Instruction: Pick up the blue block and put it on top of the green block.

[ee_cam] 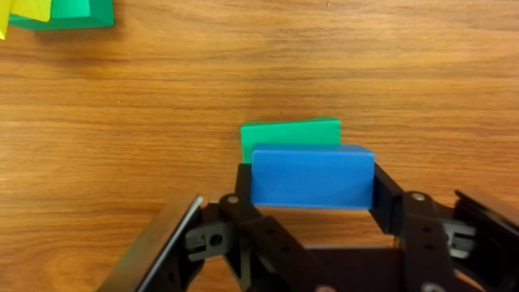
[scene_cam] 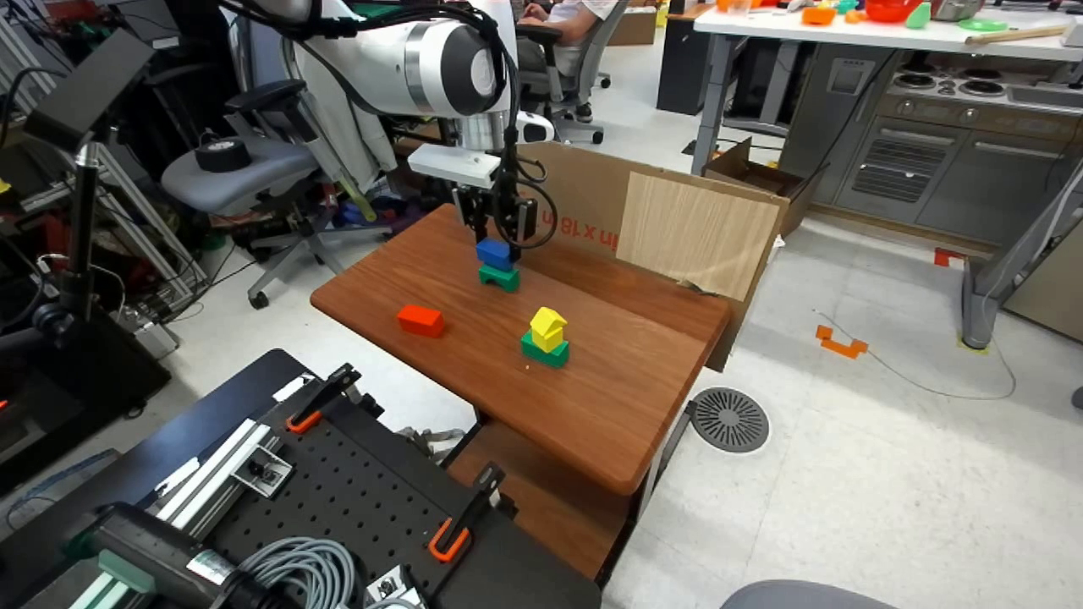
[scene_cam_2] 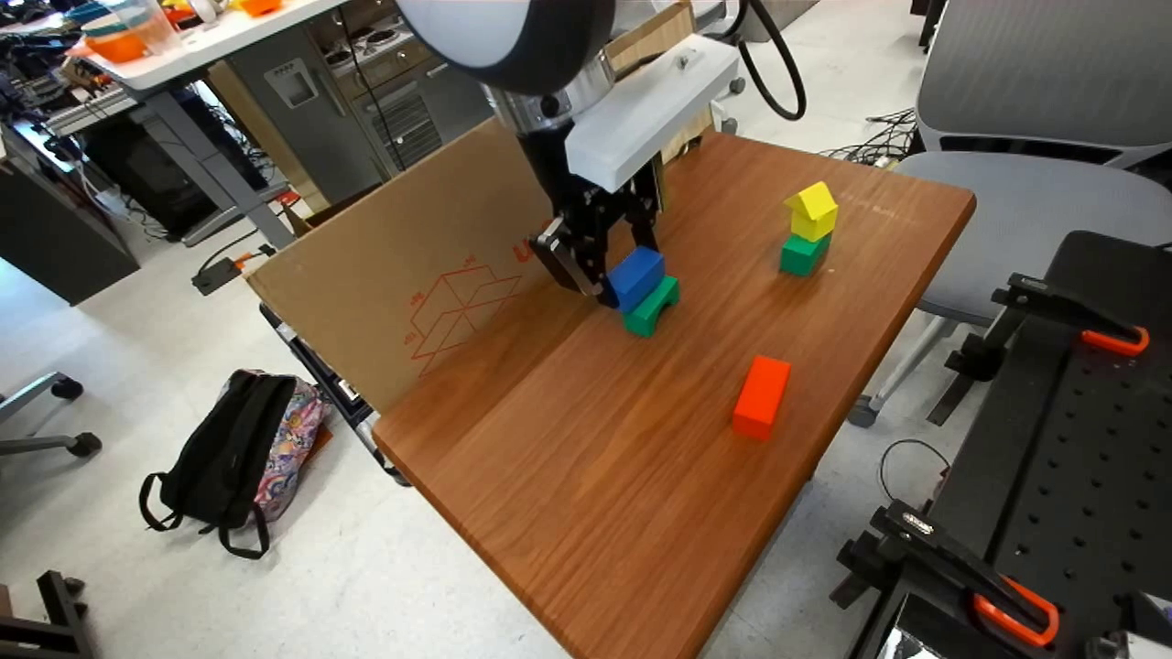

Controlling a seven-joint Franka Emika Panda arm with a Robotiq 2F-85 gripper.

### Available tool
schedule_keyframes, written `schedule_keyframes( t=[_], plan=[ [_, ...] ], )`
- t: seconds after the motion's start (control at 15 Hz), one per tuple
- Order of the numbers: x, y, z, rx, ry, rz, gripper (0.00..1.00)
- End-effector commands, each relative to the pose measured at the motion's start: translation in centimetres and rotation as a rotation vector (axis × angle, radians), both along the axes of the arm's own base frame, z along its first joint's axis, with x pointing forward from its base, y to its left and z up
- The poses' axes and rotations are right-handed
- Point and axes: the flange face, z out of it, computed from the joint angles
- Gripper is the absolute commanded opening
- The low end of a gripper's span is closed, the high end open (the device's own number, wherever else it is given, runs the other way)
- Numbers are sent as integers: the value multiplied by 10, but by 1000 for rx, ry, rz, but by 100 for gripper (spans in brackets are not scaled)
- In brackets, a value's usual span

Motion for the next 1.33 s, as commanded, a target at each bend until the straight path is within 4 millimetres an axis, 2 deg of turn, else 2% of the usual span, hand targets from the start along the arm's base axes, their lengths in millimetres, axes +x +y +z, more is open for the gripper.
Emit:
schedule_keyframes(
  t=[0.0, 0.47, 0.87, 1.27],
  plan=[
    [11, 3, -8, -21, 36, -26, 42],
    [15, 0, -7, -37, 47, -33, 42],
    [5, -1, -10, -45, 90, -19, 42],
    [3, -2, -13, -57, 100, -25, 42]
  ],
)
